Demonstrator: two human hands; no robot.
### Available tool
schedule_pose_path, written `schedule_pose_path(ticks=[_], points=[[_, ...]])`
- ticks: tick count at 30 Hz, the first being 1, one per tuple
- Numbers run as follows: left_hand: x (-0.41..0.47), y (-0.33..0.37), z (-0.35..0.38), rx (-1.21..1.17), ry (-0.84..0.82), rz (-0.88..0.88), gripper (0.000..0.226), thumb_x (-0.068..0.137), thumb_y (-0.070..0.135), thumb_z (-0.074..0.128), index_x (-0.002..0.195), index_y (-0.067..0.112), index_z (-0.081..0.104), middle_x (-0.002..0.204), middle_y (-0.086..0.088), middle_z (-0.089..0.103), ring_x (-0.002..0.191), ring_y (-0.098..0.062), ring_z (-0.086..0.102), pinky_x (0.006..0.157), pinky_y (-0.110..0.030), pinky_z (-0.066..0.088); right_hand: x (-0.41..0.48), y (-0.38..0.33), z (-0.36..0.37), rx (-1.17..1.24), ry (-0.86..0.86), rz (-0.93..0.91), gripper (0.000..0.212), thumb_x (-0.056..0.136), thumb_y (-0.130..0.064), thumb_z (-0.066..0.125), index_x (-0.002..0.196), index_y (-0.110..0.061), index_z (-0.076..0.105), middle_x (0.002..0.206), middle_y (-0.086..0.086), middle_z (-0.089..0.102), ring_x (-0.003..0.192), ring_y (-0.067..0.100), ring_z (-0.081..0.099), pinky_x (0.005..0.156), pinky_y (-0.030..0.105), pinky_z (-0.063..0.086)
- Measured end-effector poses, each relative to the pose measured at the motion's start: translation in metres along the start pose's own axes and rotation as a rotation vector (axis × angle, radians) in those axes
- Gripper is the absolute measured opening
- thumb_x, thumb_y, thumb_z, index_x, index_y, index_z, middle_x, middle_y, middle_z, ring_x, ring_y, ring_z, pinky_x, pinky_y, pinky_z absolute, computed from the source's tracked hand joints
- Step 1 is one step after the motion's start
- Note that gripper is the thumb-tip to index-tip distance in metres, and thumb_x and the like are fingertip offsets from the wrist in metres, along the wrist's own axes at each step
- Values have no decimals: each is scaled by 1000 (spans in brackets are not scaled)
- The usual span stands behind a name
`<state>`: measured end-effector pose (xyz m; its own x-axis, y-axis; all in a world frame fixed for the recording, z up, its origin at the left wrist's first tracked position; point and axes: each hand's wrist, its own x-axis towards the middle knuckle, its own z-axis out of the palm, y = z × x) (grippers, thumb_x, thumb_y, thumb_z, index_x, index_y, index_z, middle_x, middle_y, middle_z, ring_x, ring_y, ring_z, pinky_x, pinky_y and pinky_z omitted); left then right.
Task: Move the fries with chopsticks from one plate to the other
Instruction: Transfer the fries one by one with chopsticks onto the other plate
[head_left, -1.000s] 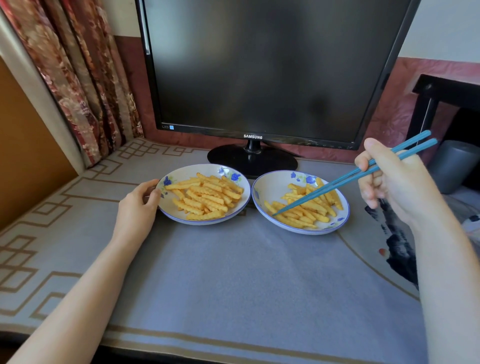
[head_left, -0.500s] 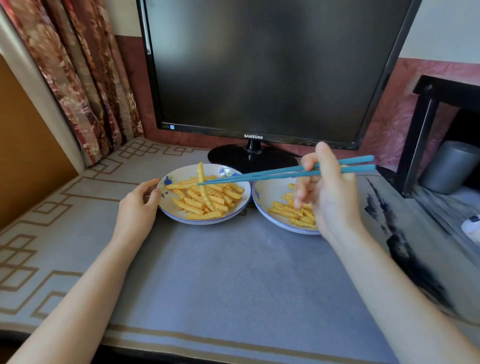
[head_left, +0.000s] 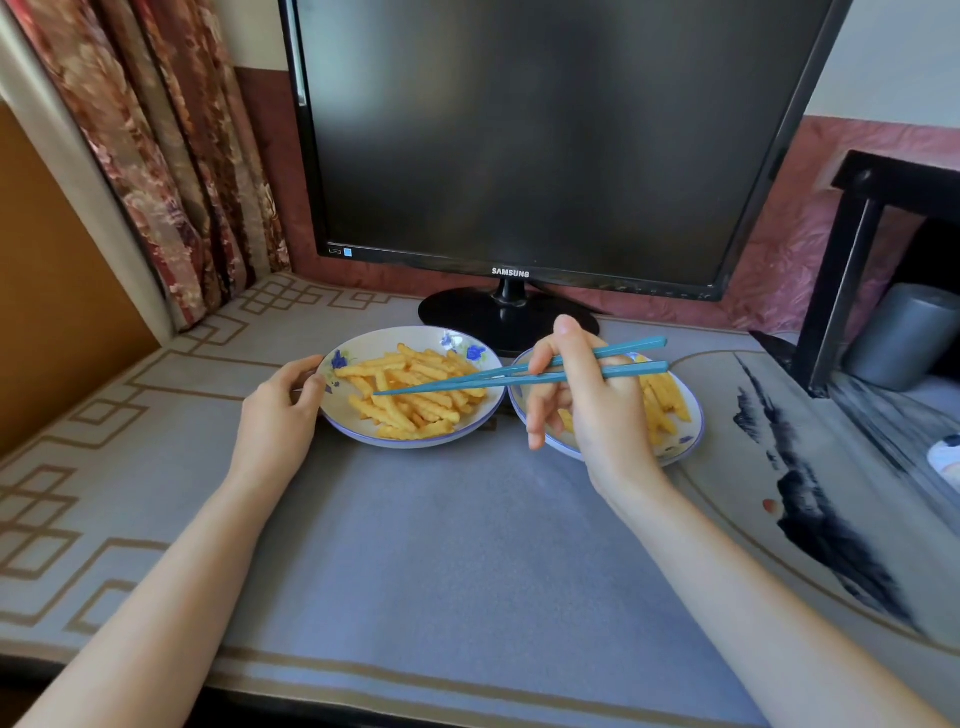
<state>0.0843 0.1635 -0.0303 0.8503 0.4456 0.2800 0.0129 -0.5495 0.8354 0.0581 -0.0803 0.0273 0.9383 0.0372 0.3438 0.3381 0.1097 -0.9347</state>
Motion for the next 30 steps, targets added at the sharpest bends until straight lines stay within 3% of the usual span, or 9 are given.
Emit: schedule_pose_path(ticks=[8,13,20,24,30], points=[[-1,1,-1,2,-3,0,31,97,19,44,124,15,60,119,-4,63,97,-6,47,82,-19,32,-5,-15,-8,-37,-18,-54,41,103,-19,36,69,-3,51,37,7,48,30,19,45,36,15,31],[-1,1,-1,2,-1,0,31,97,17,44,124,15,60,116,-4,64,96,-6,48,80,-18,32,-16,-15,-2,-66,-133,-147,38,104,-15,36,69,-6,50,46,0,50,33,12,47,38,14,33],[-1,1,-1,1,-2,4,31,97,18,44,122,16,61,103,5,59,95,-6,48,80,-18,32,-23,-9,7,-193,-247,-184,35,97,-27,39,68,-12,51,44,6,45,35,9,46,40,14,33],[0,0,-1,4,-6,0,31,96,18,44,123,15,60,115,-4,64,96,-7,48,81,-20,33,-22,-7,9,-130,-193,-182,34,98,-25,38,68,-12,48,47,-3,47,36,7,47,40,12,33],[0,1,-1,17,-8,3,31,96,17,44,123,15,60,116,-5,65,95,-8,48,79,-21,32,-19,-4,9,-177,-210,-177,34,98,-28,39,70,-12,49,48,20,45,36,11,46,41,14,34]])
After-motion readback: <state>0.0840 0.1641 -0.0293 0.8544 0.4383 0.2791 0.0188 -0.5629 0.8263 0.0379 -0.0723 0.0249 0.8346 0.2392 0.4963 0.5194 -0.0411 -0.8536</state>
